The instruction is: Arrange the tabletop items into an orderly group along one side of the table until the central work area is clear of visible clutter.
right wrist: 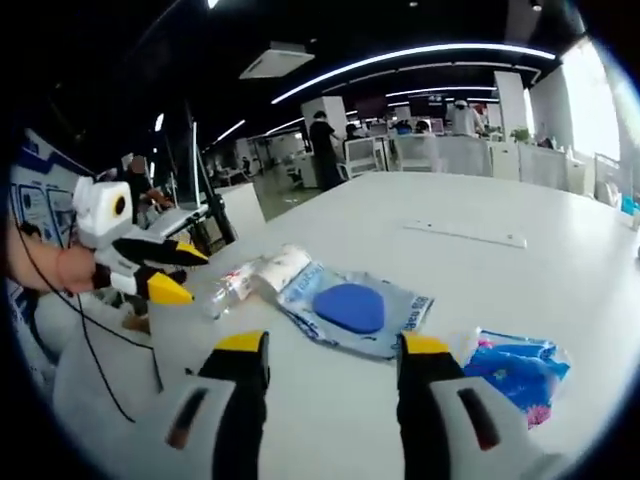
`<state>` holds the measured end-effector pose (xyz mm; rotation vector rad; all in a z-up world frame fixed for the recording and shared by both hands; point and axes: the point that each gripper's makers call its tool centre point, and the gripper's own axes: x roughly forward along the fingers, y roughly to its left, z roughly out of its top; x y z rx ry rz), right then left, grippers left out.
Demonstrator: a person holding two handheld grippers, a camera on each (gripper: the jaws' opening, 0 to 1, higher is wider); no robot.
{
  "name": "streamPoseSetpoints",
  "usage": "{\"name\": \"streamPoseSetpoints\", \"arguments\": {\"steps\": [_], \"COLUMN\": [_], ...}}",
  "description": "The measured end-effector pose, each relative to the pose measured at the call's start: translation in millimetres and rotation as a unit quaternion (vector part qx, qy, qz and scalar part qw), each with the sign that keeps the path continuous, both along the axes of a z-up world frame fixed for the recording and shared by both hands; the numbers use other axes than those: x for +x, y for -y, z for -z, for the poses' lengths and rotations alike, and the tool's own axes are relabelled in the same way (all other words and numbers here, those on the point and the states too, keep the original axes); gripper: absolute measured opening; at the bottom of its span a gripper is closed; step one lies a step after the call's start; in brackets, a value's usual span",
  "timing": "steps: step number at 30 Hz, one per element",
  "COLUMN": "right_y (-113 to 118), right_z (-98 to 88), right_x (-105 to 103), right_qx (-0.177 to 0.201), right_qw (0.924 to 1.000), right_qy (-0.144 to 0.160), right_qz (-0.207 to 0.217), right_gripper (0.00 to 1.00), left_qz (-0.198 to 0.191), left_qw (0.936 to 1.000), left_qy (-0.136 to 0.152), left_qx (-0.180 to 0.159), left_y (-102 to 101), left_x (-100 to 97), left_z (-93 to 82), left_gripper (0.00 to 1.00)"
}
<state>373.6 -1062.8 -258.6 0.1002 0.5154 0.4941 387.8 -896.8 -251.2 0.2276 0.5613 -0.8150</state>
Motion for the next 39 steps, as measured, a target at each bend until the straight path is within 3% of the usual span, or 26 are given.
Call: {"name": "streamPoseSetpoints", "arguments": {"steps": [10,19,28,39], "right_y": [-31,-62,-90,-102], "right_z": [11.8,36.8,66.3,91.0], "right_x": [-14,-30,-45,-53], "right_qx": [0.001,-0.007,-0.015,-0.028], "right_qw": [0.9996,0.9972,0.9929,0.9882], "right_qy": [-0.015,-0.049,-0.082,-0.124], "right_qz": [-0.025,-0.056,-0.085,-0.086], "right_gripper": [0.48,0.46,0.42,0.30], "left_qz": [0.006,0.018,0.039,0.048], "left_qw": [0.9995,0.9976,0.9914,0.9844], "left_qy": [-0.028,-0.061,-0.106,-0.125], "left_qx": [0.013,0.028,0.067,0.114], "left_y": [-9,-10,-4,-2], "left_x": [-12.6,-23.8,-40.2,-47.0], "left_z": [20.9,45.9,81.7,111.2], "left_gripper": [0.42,0.41,0.39,0.31]}}
